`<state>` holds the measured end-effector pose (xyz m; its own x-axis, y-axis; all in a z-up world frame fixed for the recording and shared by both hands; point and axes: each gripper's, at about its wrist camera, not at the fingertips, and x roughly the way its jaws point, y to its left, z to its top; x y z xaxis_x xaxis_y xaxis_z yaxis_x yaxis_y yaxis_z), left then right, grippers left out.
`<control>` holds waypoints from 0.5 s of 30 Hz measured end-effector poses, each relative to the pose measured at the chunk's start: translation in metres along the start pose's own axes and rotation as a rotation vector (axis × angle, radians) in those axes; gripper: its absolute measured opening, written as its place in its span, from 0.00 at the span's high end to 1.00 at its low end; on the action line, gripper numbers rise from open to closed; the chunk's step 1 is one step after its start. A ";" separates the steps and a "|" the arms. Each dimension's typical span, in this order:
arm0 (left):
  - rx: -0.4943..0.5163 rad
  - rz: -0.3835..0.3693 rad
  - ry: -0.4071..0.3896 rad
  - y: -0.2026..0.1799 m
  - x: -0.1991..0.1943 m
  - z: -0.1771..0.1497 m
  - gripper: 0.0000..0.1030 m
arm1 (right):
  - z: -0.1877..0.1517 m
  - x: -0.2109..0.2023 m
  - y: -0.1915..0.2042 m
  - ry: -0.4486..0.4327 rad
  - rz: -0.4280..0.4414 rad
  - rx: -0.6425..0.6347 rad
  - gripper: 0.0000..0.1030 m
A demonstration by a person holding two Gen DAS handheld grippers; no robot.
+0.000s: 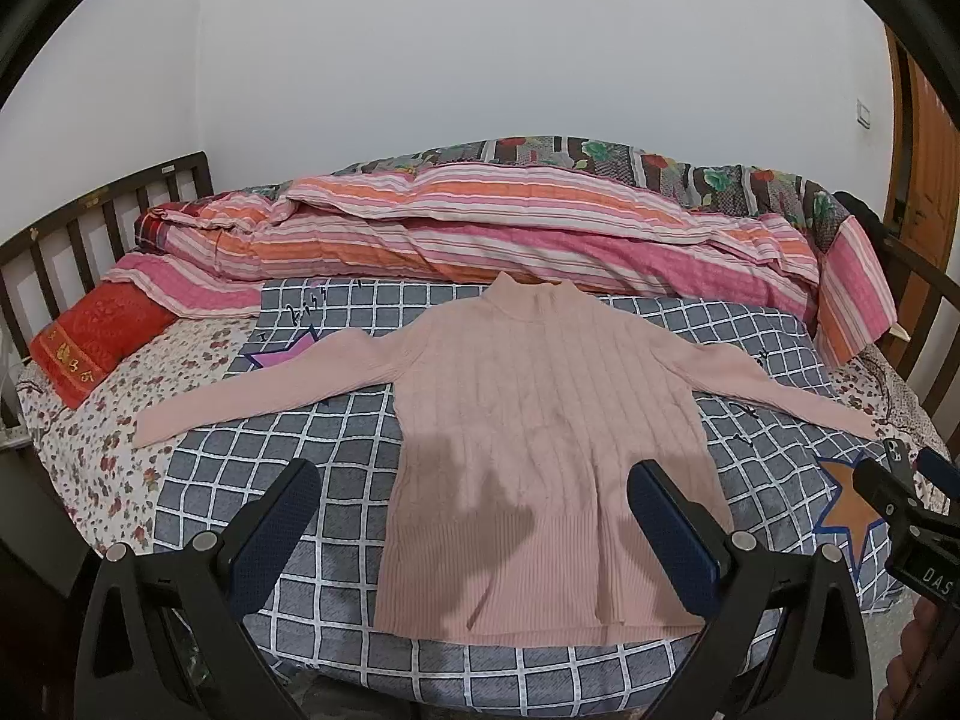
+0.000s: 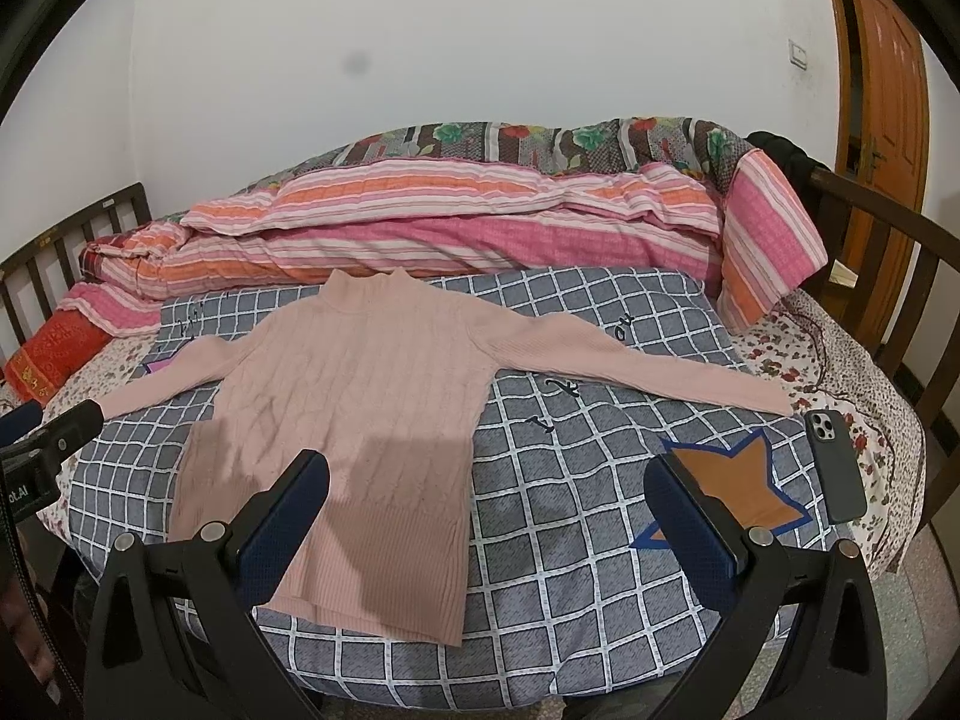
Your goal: Fold small clothes
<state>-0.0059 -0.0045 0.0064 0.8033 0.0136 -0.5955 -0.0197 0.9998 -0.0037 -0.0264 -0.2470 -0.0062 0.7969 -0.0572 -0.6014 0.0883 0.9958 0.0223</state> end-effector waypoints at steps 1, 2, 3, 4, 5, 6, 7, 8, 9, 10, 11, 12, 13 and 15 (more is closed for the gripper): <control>0.001 0.000 0.000 0.000 0.000 0.000 0.00 | -0.001 -0.001 0.001 -0.003 -0.001 -0.001 0.00; 0.001 0.002 -0.001 0.000 -0.001 0.001 0.00 | -0.001 -0.002 0.001 -0.004 0.000 -0.001 0.00; 0.000 0.003 -0.003 0.000 -0.001 0.001 0.00 | -0.002 -0.003 0.002 -0.004 0.003 -0.002 0.00; -0.002 0.004 -0.002 0.001 -0.002 0.002 0.00 | -0.002 -0.004 0.002 -0.004 0.004 -0.004 0.00; -0.005 0.007 -0.001 0.002 -0.002 0.003 0.00 | -0.002 -0.005 0.002 -0.005 0.004 -0.005 0.00; -0.009 0.006 -0.002 0.003 -0.005 0.005 0.00 | -0.002 -0.007 0.002 -0.007 0.006 -0.005 0.00; -0.012 0.005 -0.006 0.005 -0.009 0.006 0.00 | -0.002 -0.007 0.002 -0.009 0.007 -0.004 0.00; -0.009 0.007 -0.009 0.005 -0.011 0.006 0.00 | -0.001 -0.008 0.002 -0.010 0.010 -0.003 0.00; -0.008 0.011 -0.012 0.005 -0.012 0.007 0.00 | -0.001 -0.009 0.002 -0.010 0.011 -0.004 0.00; -0.009 0.010 -0.015 0.005 -0.013 0.007 0.00 | 0.000 -0.010 0.002 -0.010 0.010 -0.006 0.00; -0.009 0.007 -0.017 0.006 -0.014 0.007 0.00 | 0.000 -0.010 0.002 -0.011 0.010 -0.006 0.00; -0.008 0.006 -0.019 0.006 -0.015 0.008 0.00 | 0.000 -0.011 0.003 -0.012 0.012 -0.004 0.00; -0.007 0.008 -0.023 0.007 -0.016 0.006 0.00 | 0.000 -0.011 0.003 -0.013 0.014 -0.003 0.00; -0.010 0.006 -0.032 0.008 -0.016 0.008 0.00 | 0.001 -0.012 0.004 -0.016 0.019 0.000 0.00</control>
<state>-0.0137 0.0035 0.0223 0.8218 0.0207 -0.5694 -0.0308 0.9995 -0.0081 -0.0347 -0.2426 0.0021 0.8077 -0.0391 -0.5883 0.0730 0.9968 0.0339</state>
